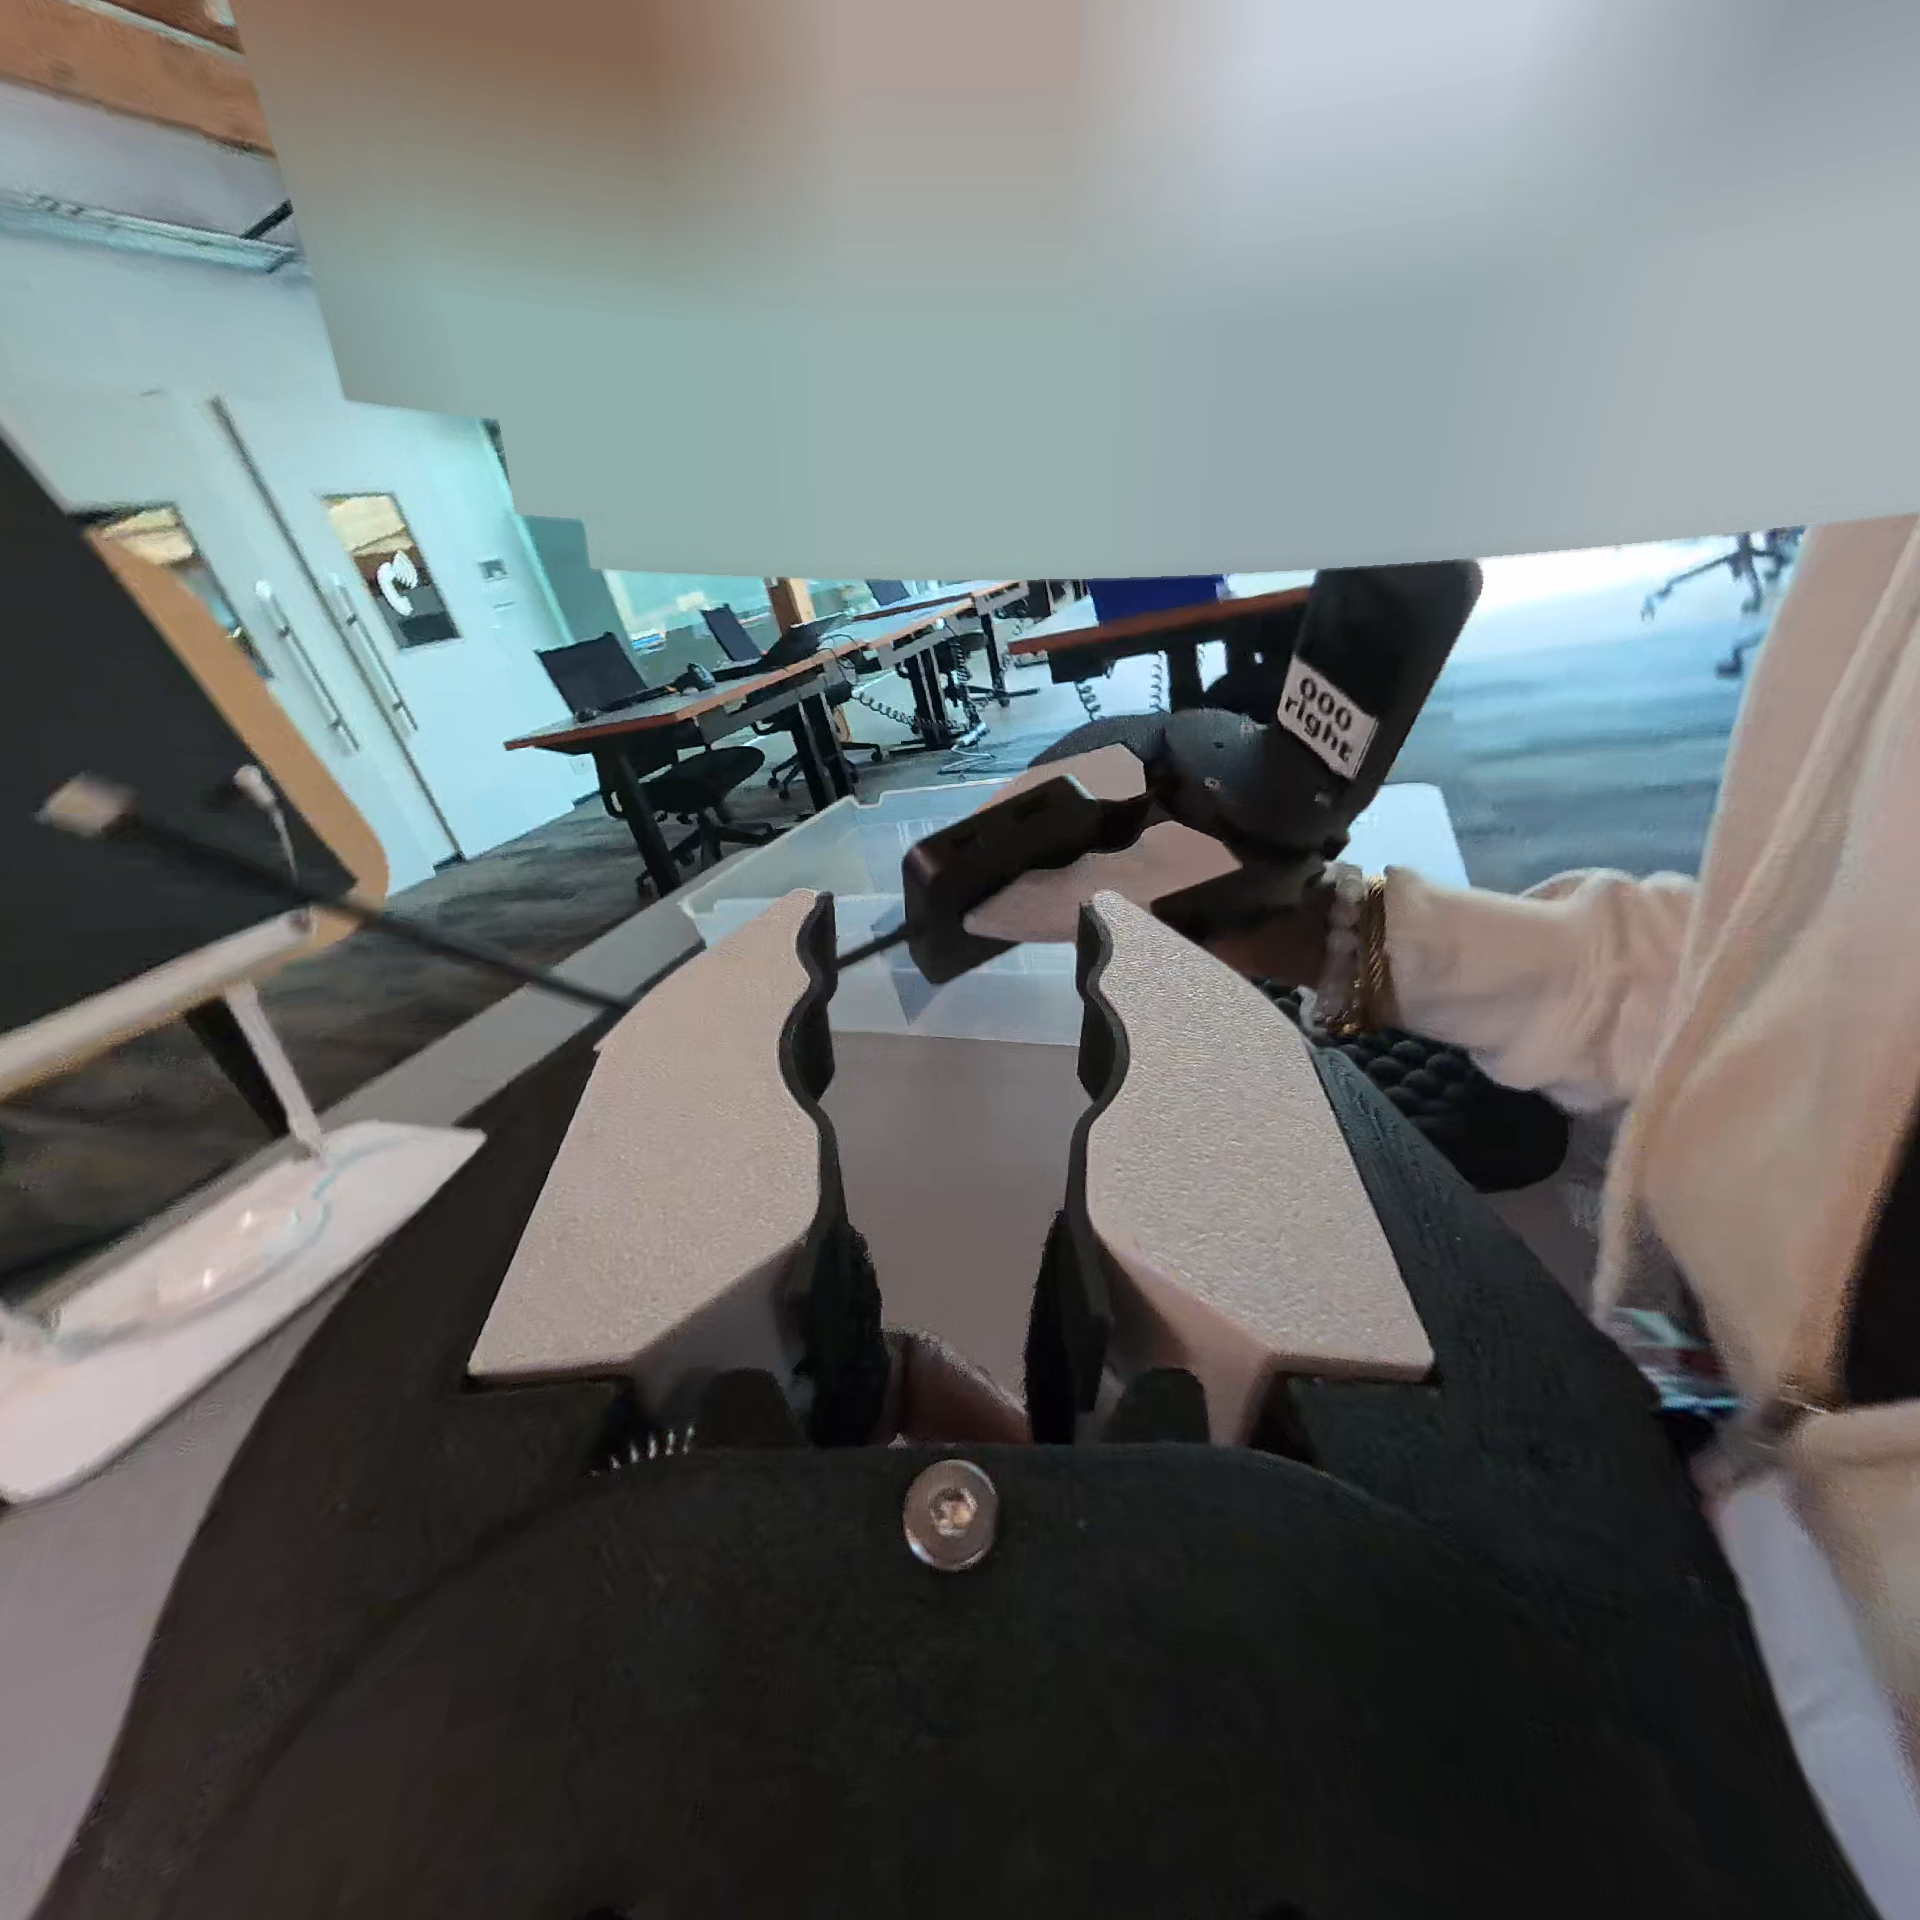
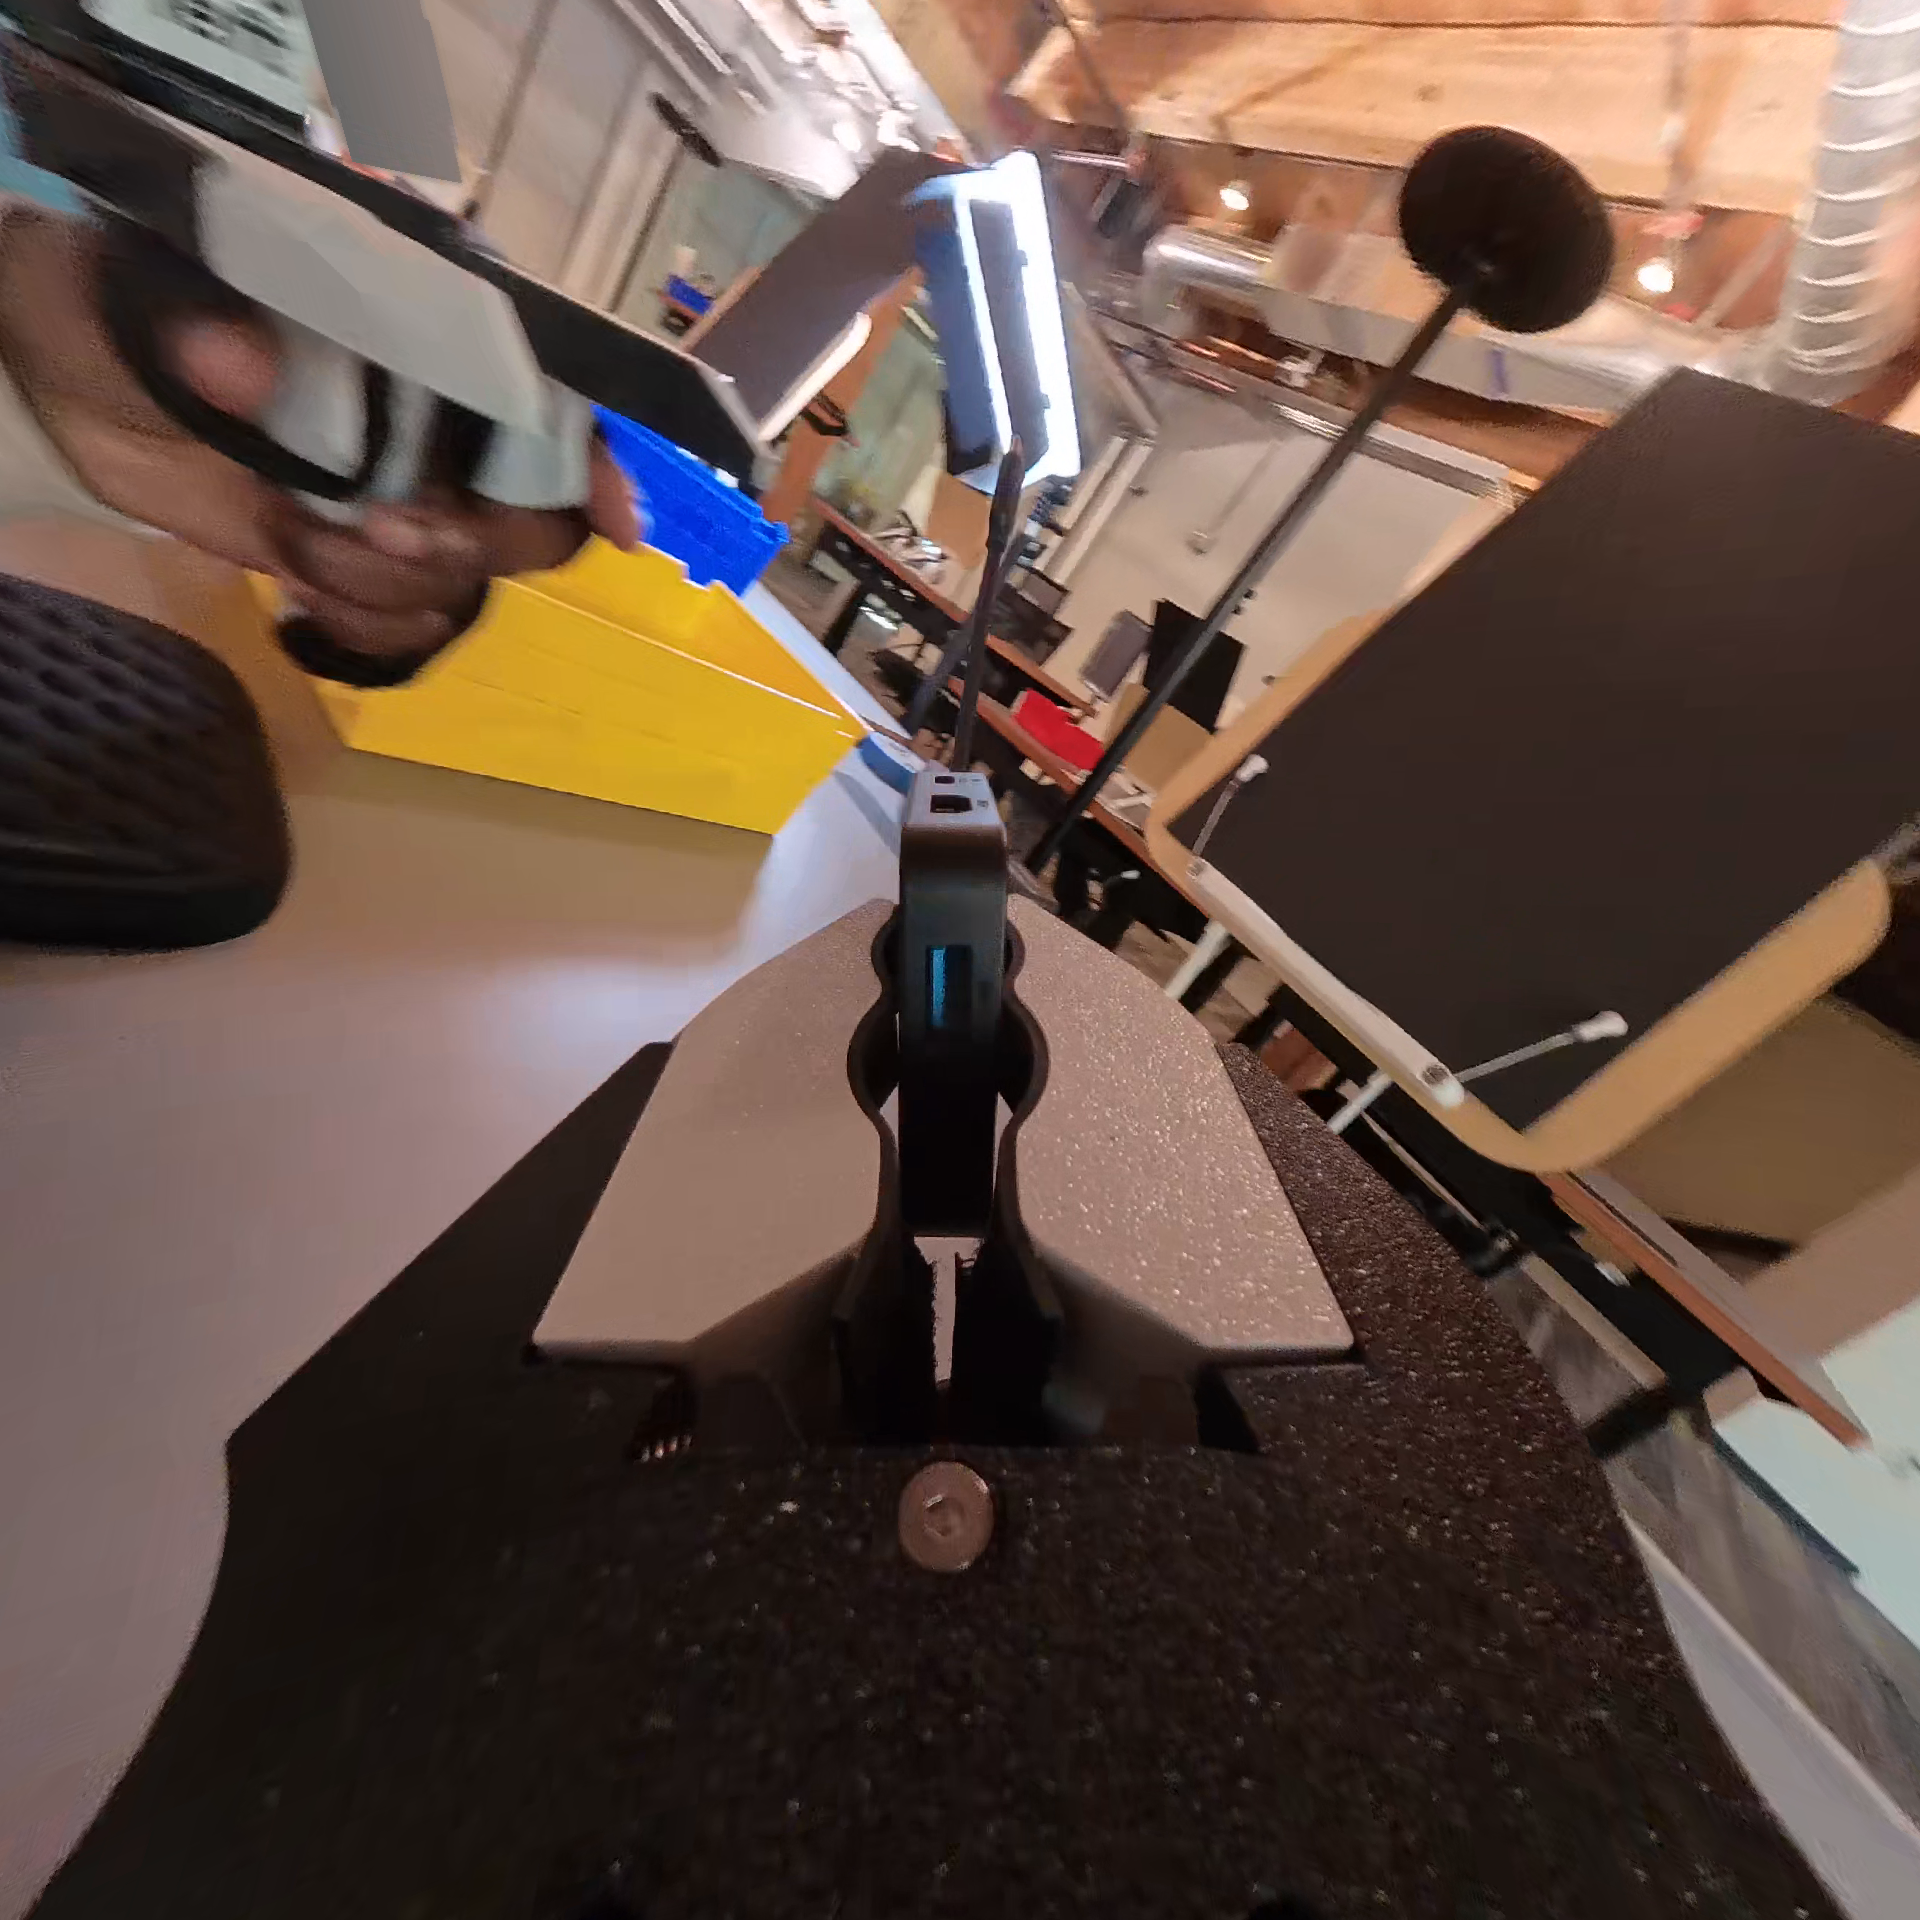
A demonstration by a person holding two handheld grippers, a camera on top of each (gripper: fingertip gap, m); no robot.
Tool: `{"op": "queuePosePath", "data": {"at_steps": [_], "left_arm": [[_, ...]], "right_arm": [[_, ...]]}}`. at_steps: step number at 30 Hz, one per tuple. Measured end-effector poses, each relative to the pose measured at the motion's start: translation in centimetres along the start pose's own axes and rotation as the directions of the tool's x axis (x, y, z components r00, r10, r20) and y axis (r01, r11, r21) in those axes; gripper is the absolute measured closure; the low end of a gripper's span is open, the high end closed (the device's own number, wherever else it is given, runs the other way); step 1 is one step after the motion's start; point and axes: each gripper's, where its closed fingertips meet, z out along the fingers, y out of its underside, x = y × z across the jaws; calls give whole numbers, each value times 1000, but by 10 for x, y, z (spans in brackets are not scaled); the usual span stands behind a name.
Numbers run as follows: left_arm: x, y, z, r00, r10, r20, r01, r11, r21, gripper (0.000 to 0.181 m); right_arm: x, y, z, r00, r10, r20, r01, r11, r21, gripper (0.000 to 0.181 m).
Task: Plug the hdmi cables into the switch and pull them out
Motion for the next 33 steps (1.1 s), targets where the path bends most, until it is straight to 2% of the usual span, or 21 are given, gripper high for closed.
{"op": "queuePosePath", "data": {"at_steps": [2,4,7,8,9,11,12,14,16,18,20,22,23,27,30,33], "left_arm": [[-8,2,-25,995,-69,71,70,998,-3,137],[-26,7,-60,978,-114,177,126,990,-57,137],[-64,26,-136,915,-106,388,220,939,-263,137],[-81,34,-168,856,-101,507,298,897,-325,137],[-102,42,-204,753,-79,653,395,849,-352,137],[-137,52,-277,443,-2,897,568,775,-279,126],[-145,56,-297,343,-4,939,601,769,-216,118],[-154,62,-303,274,-153,950,610,791,-49,109],[-159,74,-303,207,-355,912,665,734,135,109],[-164,87,-307,156,-447,881,720,662,208,110],[-171,99,-318,88,-471,878,754,608,250,113],[-174,109,-322,30,-512,858,811,514,279,115],[-174,111,-322,7,-531,847,833,472,289,125],[-166,131,-334,-161,-404,901,890,335,309,126],[-167,135,-333,-277,-365,889,863,313,397,107],[-174,143,-334,-371,-348,861,830,292,475,126]], "right_arm": [[5,7,-3,999,24,-41,-24,1000,-3,168],[7,10,-5,998,46,-49,-46,999,0,168],[8,13,-5,997,48,-52,-49,999,-7,167],[8,14,-5,997,54,-53,-55,998,-6,167],[9,15,-6,997,57,-56,-57,998,-5,167],[8,15,-5,997,56,-58,-56,998,-7,167],[7,15,-5,997,52,-59,-52,999,-8,167],[6,14,-4,997,39,-59,-40,999,-8,167],[6,13,-4,997,38,-60,-38,999,-1,167],[6,10,-6,997,50,-61,-49,999,16,168],[8,8,-8,996,66,-67,-64,997,39,168],[9,5,-9,994,82,-67,-78,995,60,167],[10,5,-9,994,89,-67,-84,994,67,167],[10,5,-10,991,114,-65,-109,991,80,167],[11,3,-10,985,163,-56,-156,981,115,167],[15,0,-14,973,226,-54,-215,964,154,167]]}}
